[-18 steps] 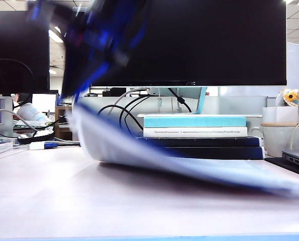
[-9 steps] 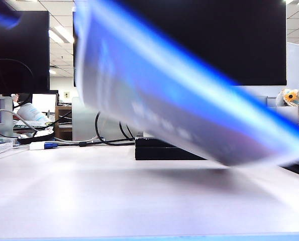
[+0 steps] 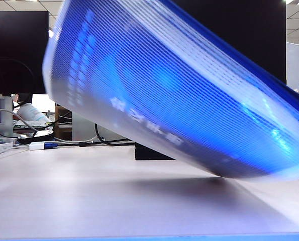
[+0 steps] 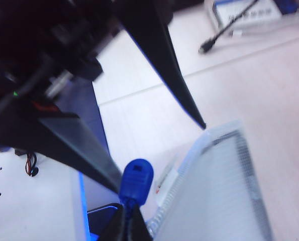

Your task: Pick up the transparent plastic file bag with a blue zipper and close its zipper.

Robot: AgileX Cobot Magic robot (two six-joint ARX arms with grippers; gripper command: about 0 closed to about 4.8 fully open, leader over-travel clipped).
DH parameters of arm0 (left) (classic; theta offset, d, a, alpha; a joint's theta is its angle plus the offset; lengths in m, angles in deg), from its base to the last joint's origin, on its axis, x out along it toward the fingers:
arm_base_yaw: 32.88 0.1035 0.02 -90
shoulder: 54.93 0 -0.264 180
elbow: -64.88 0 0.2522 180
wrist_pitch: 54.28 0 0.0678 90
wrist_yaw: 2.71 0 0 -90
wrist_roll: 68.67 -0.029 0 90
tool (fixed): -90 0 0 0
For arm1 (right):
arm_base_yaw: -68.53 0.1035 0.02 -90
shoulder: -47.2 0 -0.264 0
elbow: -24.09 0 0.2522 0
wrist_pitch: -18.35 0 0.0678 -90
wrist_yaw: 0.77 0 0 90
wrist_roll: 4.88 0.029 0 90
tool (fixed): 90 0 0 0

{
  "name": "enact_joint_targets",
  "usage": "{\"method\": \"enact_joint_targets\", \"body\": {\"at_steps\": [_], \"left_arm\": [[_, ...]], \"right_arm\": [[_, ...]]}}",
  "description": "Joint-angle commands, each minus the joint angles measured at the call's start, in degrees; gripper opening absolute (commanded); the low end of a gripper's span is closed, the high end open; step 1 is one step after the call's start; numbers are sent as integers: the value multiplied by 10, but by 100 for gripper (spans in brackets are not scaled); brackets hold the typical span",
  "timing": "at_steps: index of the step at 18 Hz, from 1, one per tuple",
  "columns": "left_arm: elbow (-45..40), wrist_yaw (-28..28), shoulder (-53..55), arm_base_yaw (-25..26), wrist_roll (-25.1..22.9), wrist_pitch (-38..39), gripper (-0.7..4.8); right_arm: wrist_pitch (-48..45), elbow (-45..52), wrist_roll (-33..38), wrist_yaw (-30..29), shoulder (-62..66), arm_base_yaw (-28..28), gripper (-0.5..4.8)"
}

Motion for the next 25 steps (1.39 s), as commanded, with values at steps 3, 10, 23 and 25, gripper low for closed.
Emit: {"method": "enact_joint_targets", "body": {"at_steps": [3, 10, 23, 25], "left_arm": [[0, -125, 52, -2, 18, -13, 341], [0, -181, 84, -2, 55, -71, 268], [0, -246, 85, -2, 79, -89, -6], [0, -240, 85, -2, 79, -89, -6]], "right_arm": [[-28, -3, 3, -23, -5, 6, -5], [-28, -3, 2, -26, -5, 8, -5], [-30, -3, -14, 12, 6, -3, 167], [-29, -3, -12, 12, 7, -3, 167]]}}
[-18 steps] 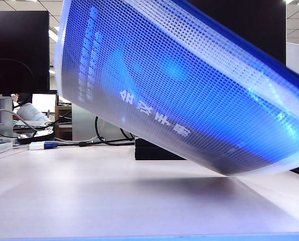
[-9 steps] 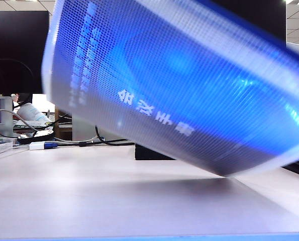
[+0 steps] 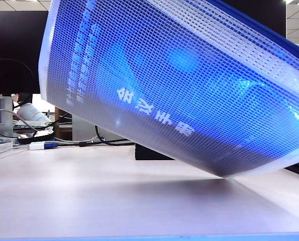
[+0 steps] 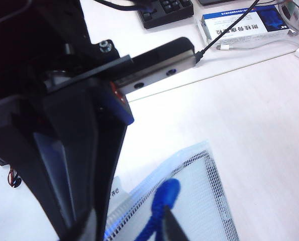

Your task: Pick up the transparent plastic file bag with a blue zipper and close its zipper.

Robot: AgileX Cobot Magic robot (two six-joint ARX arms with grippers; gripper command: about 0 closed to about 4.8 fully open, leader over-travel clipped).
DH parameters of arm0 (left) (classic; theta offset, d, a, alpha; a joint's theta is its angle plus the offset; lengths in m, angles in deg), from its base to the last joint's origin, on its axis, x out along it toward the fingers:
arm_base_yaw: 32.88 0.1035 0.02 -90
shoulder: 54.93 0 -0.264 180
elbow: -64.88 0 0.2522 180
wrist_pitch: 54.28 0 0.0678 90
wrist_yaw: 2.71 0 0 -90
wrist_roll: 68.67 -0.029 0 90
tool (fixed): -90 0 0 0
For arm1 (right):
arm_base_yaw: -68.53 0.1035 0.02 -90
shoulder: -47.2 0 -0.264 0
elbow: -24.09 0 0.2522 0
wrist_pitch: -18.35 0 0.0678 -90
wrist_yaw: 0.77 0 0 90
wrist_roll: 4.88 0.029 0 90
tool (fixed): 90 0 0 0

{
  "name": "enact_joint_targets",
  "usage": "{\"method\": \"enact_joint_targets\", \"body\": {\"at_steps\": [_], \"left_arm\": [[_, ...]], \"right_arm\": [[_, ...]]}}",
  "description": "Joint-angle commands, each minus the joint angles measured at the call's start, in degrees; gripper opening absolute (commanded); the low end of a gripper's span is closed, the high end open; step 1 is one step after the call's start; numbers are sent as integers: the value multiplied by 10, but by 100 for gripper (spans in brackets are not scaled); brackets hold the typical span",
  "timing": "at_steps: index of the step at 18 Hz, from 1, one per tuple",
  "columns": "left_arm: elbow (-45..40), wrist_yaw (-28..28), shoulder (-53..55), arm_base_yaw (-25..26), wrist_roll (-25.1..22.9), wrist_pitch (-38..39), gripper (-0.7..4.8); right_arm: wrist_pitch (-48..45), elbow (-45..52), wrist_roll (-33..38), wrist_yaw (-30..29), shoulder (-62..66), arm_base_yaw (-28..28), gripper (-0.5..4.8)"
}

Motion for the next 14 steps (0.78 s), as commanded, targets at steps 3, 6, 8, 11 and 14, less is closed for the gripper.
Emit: {"method": "enact_joint_targets", "body": {"at_steps": [3, 6, 8, 11, 14], "left_arm": [[0, 12, -2, 0, 0, -13, -6], [0, 12, -2, 0, 0, -12, -6], [0, 12, -2, 0, 0, -12, -6], [0, 35, -2, 0, -1, -7, -6], [0, 107, -1, 0, -1, 1, -6]], "right_arm": [[2, -3, 8, 7, -2, 0, 165], [-10, -3, 7, 37, 1, 0, -1], [-32, -3, 7, 58, 1, 0, -1], [-58, -3, 2, 92, 0, -9, -1], [-52, -3, 2, 101, -12, -18, -1]]}}
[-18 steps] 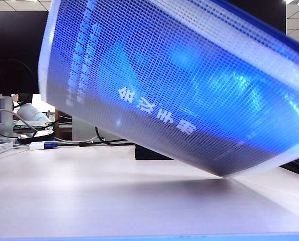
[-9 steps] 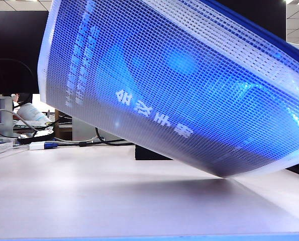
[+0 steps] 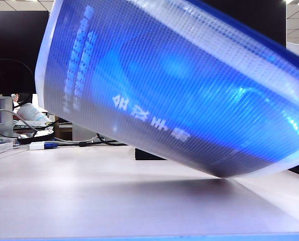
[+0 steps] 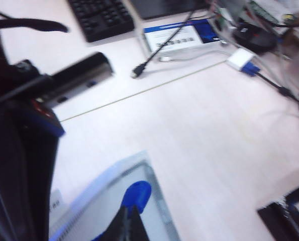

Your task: Pick up the transparent plastic file bag with a blue zipper and close its zipper.

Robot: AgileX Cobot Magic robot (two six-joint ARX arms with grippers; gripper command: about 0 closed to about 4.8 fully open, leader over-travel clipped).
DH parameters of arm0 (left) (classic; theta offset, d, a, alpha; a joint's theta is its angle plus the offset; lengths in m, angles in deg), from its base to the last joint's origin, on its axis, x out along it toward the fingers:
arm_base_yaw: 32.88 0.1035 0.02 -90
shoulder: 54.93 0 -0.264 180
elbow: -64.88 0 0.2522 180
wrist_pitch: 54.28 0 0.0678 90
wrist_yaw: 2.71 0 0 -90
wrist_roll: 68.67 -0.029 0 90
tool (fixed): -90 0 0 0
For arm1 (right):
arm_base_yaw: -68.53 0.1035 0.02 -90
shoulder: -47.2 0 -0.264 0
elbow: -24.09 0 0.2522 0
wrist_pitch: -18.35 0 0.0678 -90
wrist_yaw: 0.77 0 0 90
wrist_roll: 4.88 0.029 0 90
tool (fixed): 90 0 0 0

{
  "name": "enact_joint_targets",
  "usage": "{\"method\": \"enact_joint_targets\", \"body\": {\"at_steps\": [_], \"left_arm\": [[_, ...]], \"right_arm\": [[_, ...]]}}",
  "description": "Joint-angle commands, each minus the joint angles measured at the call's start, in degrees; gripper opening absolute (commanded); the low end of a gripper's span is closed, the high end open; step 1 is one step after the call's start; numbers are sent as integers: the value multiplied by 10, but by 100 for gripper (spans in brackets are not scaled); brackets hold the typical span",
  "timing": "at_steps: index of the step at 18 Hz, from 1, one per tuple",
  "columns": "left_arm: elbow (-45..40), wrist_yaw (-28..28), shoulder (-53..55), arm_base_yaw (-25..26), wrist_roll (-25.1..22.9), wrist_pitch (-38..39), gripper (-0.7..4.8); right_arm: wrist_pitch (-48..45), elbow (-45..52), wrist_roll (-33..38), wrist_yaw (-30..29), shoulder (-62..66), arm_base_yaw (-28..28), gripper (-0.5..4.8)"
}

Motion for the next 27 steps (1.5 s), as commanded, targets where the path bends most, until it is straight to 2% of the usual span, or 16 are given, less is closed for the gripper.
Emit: {"method": "enact_joint_targets", "body": {"at_steps": [1, 3, 4, 7, 8, 10, 11, 13, 14, 17, 18, 20, 23, 25, 27], "left_arm": [[0, 107, -1, 0, 0, 0, -6], [0, 171, 0, 0, 0, -3, -6], [0, 180, 0, 0, 0, -11, -6], [0, 180, 0, 0, 16, -50, -6], [0, 180, 0, 0, 32, -71, -6], [0, 180, 0, 0, 32, -78, -6], [0, 180, 0, 0, 32, -78, -6], [0, 191, 0, 0, 32, -78, -6], [0, 204, 0, 0, 31, -76, -6], [0, 304, 0, 16, 25, -55, -6], [0, 309, 0, 43, 27, -44, -6], [0, 319, 0, 107, 30, -28, -6], [0, 312, 0, 151, 30, 2, -6], [0, 212, 0, 171, 30, 8, -6], [0, 189, 0, 170, 30, 9, -6]], "right_arm": [[-2, -3, -2, 19, -29, -2, -1], [19, -3, -2, 27, -53, -3, -1], [48, -3, -2, 31, -65, -3, -1], [116, -2, -2, 32, -68, -3, -1], [123, 7, -2, 62, -68, -2, -1], [137, 19, -2, 84, -68, -2, -1], [154, 25, -2, 104, -68, -3, -1], [219, 40, -1, 211, -68, -3, -1], [230, 40, 5, 226, -69, -3, -1], [313, 42, 56, 314, -70, -12, -1], [326, 42, 63, 339, -76, -24, -1], [351, 43, 87, 341, -82, -65, -1], [350, 45, 89, 345, -87, -122, -1], [329, 45, 89, 299, -87, -149, -1], [287, 45, 89, 229, -87, -150, 0]]}}
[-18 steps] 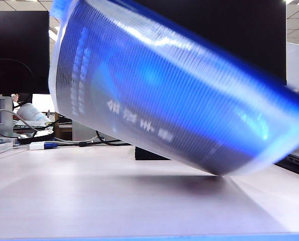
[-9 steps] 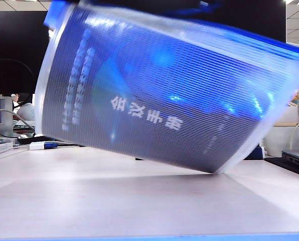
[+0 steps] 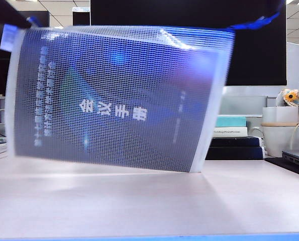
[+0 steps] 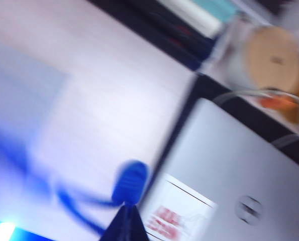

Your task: Pick up the transparent plastic file bag with a blue zipper and close its zipper.

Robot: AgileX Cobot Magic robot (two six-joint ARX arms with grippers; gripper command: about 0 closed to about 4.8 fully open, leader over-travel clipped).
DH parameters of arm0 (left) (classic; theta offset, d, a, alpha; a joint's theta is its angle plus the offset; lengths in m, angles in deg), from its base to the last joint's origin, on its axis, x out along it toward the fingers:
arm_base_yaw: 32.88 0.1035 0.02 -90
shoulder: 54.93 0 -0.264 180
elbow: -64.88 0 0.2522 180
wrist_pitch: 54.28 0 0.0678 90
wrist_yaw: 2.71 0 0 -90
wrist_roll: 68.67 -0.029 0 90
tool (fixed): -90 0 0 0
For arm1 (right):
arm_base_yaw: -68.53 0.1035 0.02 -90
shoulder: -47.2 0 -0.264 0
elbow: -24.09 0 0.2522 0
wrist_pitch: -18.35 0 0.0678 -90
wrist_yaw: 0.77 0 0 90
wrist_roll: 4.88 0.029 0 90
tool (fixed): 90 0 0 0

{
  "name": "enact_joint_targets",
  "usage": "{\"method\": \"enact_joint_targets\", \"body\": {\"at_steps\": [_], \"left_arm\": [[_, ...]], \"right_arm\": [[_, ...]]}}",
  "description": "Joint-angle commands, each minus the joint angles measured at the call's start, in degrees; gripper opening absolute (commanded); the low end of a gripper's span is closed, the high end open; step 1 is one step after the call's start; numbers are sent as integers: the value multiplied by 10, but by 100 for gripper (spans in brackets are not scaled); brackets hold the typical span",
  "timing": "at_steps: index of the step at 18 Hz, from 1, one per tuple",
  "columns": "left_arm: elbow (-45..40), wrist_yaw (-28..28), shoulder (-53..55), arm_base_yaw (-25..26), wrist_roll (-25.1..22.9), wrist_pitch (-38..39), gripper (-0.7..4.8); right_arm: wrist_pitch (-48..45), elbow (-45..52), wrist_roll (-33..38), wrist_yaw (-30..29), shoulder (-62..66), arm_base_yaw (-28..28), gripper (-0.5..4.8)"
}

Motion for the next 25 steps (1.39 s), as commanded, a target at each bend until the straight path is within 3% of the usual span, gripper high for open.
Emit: {"method": "enact_joint_targets", "body": {"at_steps": [1, 3, 4, 5, 6, 11, 14, 15, 17, 21, 25], "left_arm": [[0, -49, -1, -1, 2, -3, -6], [0, -110, -1, -1, 2, 6, -6], [0, -94, -1, -1, 6, 11, -6], [0, -76, 0, -1, 18, 16, -6], [0, -14, 0, -1, 17, 26, -6], [0, 189, 2, -2, 16, 38, -6], [0, 264, 8, -2, 13, 41, -6], [0, 265, 9, -1, 12, 45, -6], [0, 232, 13, -1, 12, 50, -6], [0, -34, 13, -10, 12, 50, -6], [0, -51, 13, -57, 11, 52, -6]], "right_arm": [[-57, -2, 2, -82, -3, 0, 0], [-76, -2, 3, -140, -3, 0, 0], [-75, -2, 3, -152, -3, 0, 2], [-75, -3, 3, -170, -4, 0, 115], [-77, -3, 3, -208, -6, -1, 246], [-82, -3, 5, -229, -22, -2, 257], [-102, -3, 5, -212, -49, -2, 257], [-109, -3, 5, -200, -61, -3, 257], [-113, -3, 4, -177, -82, -10, 257], [-112, -3, 5, -177, -91, -20, 256], [-116, -3, 5, -177, -91, -20, 257]]}}
